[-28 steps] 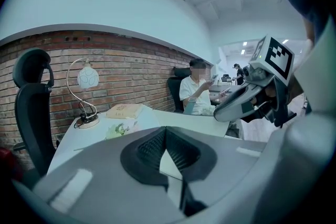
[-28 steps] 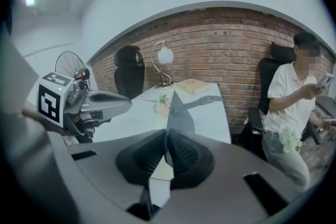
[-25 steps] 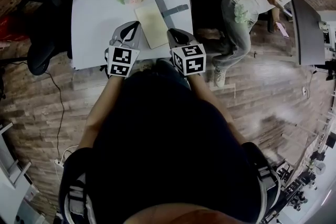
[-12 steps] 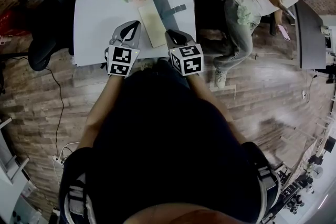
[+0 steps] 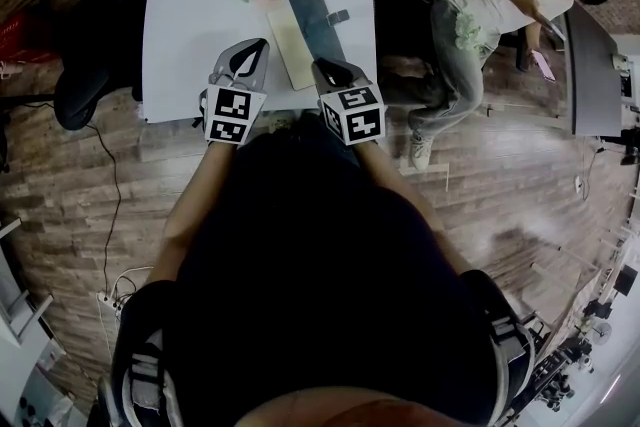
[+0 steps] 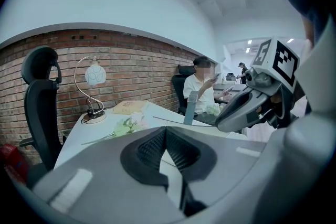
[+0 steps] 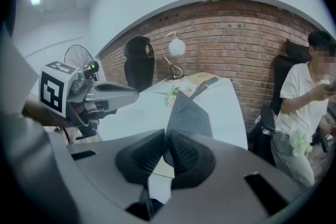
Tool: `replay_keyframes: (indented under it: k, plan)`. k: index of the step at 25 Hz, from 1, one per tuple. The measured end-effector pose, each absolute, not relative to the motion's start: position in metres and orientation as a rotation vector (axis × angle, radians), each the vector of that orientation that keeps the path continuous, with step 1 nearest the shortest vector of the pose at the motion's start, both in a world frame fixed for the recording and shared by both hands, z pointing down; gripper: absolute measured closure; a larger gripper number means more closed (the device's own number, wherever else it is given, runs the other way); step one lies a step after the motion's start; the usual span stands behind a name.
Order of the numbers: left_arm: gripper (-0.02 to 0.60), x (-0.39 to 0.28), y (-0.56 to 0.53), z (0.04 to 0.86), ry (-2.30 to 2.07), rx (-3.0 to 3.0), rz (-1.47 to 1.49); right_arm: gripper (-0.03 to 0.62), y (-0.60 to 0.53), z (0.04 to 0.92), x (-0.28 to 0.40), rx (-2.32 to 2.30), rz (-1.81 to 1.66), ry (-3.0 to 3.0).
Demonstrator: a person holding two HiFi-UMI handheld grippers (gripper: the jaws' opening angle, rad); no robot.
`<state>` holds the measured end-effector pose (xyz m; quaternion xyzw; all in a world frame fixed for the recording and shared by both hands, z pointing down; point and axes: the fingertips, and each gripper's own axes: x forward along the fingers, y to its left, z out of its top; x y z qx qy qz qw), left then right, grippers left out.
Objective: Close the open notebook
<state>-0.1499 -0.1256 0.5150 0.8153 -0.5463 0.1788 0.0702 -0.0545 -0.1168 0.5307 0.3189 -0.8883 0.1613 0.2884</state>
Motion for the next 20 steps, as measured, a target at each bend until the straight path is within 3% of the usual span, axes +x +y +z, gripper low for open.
replay_keyframes:
  k: [20]
  plan:
    - [0.575, -0.171, -0.114, 0.519, -1.692, 2.395, 0.548, 0.572, -0.114, 0.547, -0.068, 0.803, 0.421, -2.338]
